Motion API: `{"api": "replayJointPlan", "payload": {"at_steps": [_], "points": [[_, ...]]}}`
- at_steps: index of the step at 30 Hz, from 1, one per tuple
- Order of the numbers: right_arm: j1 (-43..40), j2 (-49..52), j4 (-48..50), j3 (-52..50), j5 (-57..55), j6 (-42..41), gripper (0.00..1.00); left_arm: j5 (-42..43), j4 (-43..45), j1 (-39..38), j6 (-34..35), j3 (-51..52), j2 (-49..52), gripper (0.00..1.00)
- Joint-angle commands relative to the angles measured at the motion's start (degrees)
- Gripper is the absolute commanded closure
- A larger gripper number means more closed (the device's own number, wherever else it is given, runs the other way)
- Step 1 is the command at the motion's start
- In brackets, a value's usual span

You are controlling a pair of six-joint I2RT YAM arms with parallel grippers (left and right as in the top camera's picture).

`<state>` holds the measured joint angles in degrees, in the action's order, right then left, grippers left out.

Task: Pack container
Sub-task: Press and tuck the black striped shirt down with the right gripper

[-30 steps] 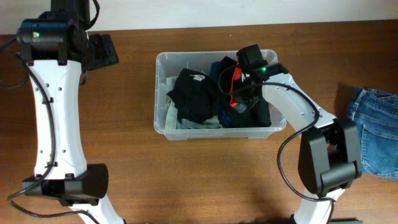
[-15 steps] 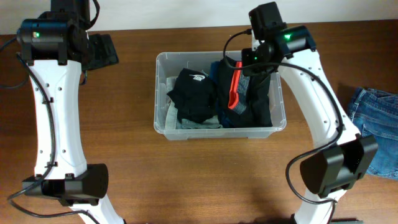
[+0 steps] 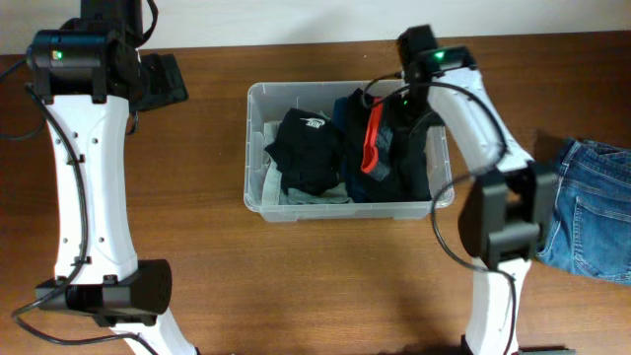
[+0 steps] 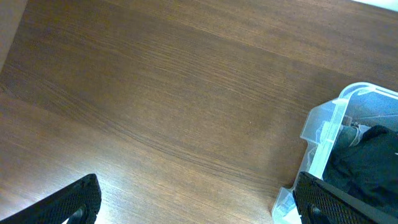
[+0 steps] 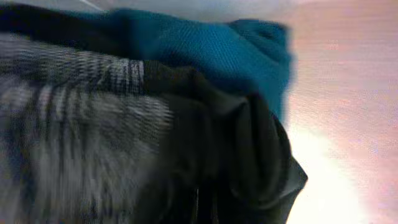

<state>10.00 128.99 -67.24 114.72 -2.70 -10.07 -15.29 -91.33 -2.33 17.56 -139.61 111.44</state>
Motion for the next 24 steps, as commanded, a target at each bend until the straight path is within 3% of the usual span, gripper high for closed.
{"api": "replayJointPlan", "payload": {"at_steps": [1,7,18,24], "points": [[1.2,7.4,-0.8,-0.7,2.7,1.3,0.96,-0.6,0.0,0.2,-0.1,0.0,-0.2,0.01],[1.2,8.6,-4.4,0.0,2.0,3.1,0.96,-0.6,0.0,0.2,-0.1,0.0,-0.2,0.01],[1.2,-4.4,-16.5,17.5,2.1,3.6,0.96,-0.6,0.0,0.2,-0.1,0.0,-0.2,0.01],[1.4,-9.4,-21.3,19.2,5.9,3.7,0.96,-0.6,0.0,0.2,-0.1,0.0,-0.2,0.01]]}}
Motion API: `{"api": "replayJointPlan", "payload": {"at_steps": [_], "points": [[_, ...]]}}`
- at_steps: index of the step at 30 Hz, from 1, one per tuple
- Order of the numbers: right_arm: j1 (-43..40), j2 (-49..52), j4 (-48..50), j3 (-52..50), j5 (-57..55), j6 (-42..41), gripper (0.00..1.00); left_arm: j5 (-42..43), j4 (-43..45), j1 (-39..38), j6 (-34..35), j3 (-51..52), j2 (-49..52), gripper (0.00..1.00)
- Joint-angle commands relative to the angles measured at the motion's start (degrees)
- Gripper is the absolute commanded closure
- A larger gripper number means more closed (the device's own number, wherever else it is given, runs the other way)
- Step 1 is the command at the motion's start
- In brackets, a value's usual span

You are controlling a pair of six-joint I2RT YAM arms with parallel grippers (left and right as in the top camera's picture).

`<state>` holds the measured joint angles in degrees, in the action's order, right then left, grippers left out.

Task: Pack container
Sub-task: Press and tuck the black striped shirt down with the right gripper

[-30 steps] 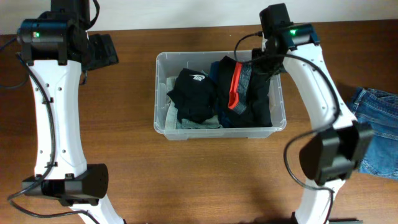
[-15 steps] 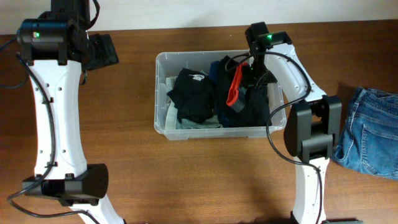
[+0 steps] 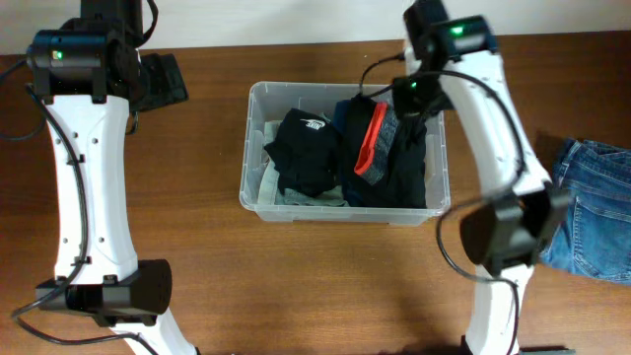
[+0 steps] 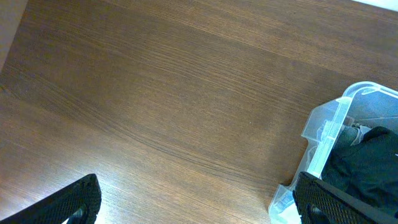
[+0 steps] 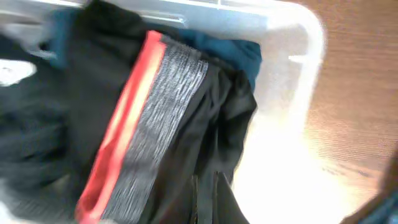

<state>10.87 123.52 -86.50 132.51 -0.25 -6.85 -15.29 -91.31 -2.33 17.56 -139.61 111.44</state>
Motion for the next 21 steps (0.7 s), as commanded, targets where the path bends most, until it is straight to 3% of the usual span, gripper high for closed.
{"api": "replayJointPlan", "payload": {"at_steps": [1,11,21], "points": [[0.7,-4.0,-3.2,1.4,4.5,0.4,0.96,-0.6,-0.1,0.2,-0.1,0.0,-0.2,0.01],[6.3,-4.0,-1.2,-7.8,6.3,0.4,0.96,-0.6,-0.1,0.2,-0.1,0.0,-0.2,0.01],[10.8,-4.0,18.9,-36.6,4.7,-3.1,0.96,-0.6,-0.1,0.1,-0.1,0.0,-0.2,0.01]]}}
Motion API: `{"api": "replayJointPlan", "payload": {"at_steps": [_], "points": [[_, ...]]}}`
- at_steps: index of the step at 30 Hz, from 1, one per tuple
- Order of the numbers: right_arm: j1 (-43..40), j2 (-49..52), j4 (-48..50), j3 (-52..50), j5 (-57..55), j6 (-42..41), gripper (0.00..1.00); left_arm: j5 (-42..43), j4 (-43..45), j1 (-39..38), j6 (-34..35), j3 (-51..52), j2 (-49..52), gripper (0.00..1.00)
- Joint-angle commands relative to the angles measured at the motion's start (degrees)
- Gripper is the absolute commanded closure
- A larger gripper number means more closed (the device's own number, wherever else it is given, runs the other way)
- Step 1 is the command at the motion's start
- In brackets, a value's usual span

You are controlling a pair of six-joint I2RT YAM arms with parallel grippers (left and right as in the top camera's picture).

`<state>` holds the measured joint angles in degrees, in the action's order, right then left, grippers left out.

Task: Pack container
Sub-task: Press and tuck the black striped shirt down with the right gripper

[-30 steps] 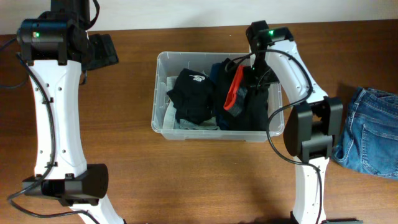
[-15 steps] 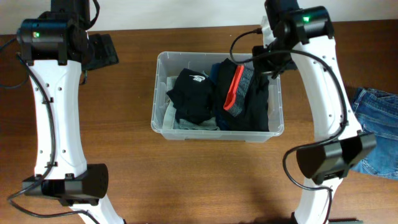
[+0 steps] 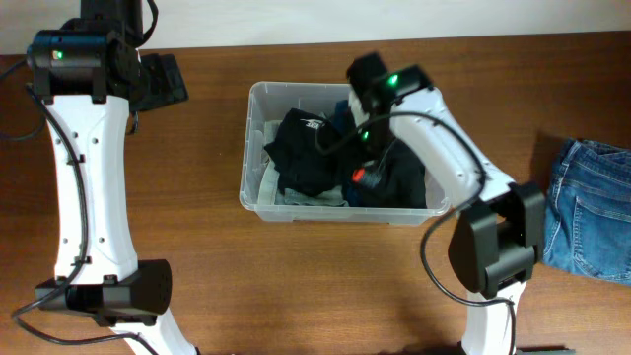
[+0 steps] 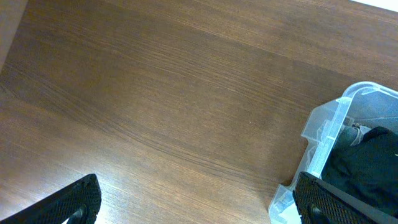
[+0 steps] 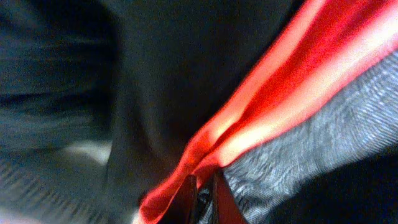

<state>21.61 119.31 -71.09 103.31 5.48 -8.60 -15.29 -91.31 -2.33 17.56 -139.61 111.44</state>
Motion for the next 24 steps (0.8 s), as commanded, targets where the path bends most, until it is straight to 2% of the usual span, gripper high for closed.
{"api": "replayJointPlan", "payload": {"at_steps": [1,4,14,19,24], "points": [[0.0,0.3,5.6,-9.9,-1.0,-1.3,0.96,-0.6,-0.1,0.1,-0.1,0.0,-0.2,0.01],[0.0,0.3,9.1,-13.8,-0.9,-1.3,0.96,-0.6,-0.1,0.1,-0.1,0.0,-0.2,0.01],[0.1,-5.5,-3.4,1.4,-5.4,-0.2,0.96,-0.6,-0.1,0.2,-0.1,0.0,-0.2,0.01],[0.0,-10.1,-5.7,2.4,-6.4,-0.2,0.95,-0.6,-0.1,0.2,-0.1,0.0,-0.2,0.01],[-1.2,-10.1,-4.6,1.0,-10.3,-2.3,0.95,-0.6,-0.1,0.2,-0.1,0.0,-0.2,0.01]]}}
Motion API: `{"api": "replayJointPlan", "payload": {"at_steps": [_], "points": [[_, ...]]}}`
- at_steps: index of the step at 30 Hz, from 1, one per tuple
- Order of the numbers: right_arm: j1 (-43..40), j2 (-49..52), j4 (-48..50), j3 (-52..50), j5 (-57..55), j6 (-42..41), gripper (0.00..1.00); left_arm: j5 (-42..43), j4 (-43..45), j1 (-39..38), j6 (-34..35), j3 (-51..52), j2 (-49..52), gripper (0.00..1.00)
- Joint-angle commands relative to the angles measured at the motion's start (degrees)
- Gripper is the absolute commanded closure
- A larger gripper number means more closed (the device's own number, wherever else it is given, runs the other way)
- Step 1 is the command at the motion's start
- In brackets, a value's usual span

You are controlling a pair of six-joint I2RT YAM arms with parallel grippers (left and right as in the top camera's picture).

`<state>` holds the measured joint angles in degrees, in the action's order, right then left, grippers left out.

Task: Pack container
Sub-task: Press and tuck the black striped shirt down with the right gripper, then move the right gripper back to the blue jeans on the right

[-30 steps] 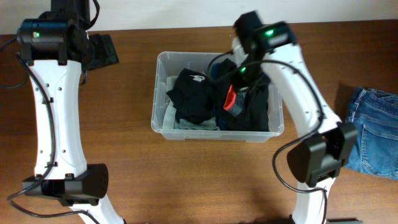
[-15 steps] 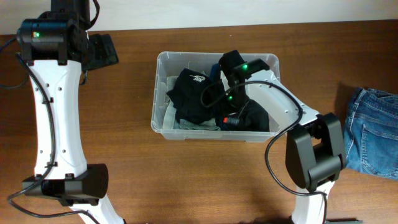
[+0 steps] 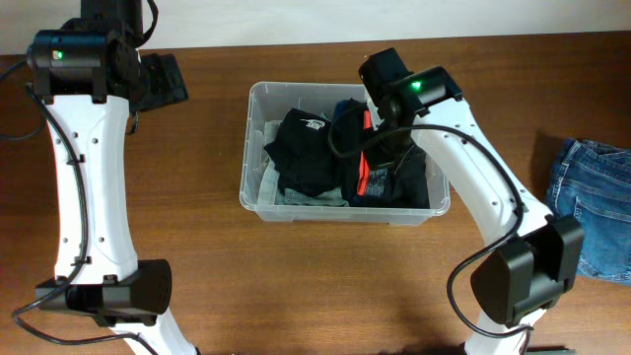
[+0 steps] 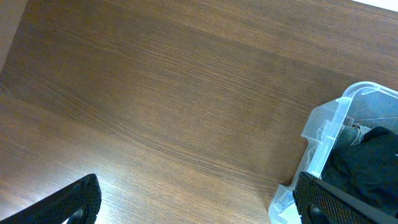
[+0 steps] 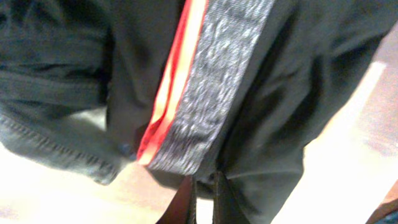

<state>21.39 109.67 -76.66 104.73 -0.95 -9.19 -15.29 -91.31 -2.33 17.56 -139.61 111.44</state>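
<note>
A clear plastic container (image 3: 250, 158) stands mid-table with dark clothes in it. A black garment with a white logo (image 3: 306, 148) fills its left half. In the right half lies a black garment with a red and grey band (image 3: 362, 183), also seen close up in the right wrist view (image 5: 205, 68). My right gripper (image 5: 203, 198) is shut on this garment's black cloth just below the band, over the container's right half (image 3: 377, 148). My left gripper (image 4: 196, 202) is open over bare wood, far left of the container (image 3: 158, 79).
Blue jeans (image 3: 592, 207) lie on the table at the right edge. A corner of the container (image 4: 329, 137) shows at the right of the left wrist view. Brown tabletop (image 3: 197, 266) surrounds the container.
My right gripper, still shut on the banded garment, has risen from deep among the clothes and shifted a little right. The red and grey band now runs straight along the container's right half.
My right gripper held the banded garment at the container's far right corner. It then stood higher there with the band lying diagonally. Then it was down in the container's middle, against the cloth. Now it is a little higher. The left arm stayed still.
</note>
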Motion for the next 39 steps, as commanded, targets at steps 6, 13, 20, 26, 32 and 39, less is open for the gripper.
{"api": "replayJointPlan", "payload": {"at_steps": [6,13,20,26,32,39], "points": [[-1.9,-0.3,11.5,-10.7,-3.6,-2.1,0.92,-0.6,-0.1,0.1,-0.1,0.0,-0.2,0.01],[-1.9,-0.3,25.8,-23.8,-3.6,-2.0,0.67,-0.6,-0.1,0.2,-0.1,0.0,-0.2,0.01],[-1.9,-1.9,20.2,-18.3,-3.7,-2.0,0.57,-0.6,-0.1,0.1,-0.1,0.0,-0.2,0.01],[-2.3,-6.7,8.2,-4.2,-4.8,-2.0,0.52,-0.6,-0.1,0.1,-0.1,0.0,-0.2,0.01],[-8.3,-12.9,0.9,3.2,-7.5,-6.8,0.3,-0.6,-0.1,0.1,-0.1,0.0,-0.2,0.01],[-27.0,-18.1,-4.5,3.2,-6.6,-14.1,0.01,-0.6,-0.1,0.1,-0.1,0.0,-0.2,0.01]]}}
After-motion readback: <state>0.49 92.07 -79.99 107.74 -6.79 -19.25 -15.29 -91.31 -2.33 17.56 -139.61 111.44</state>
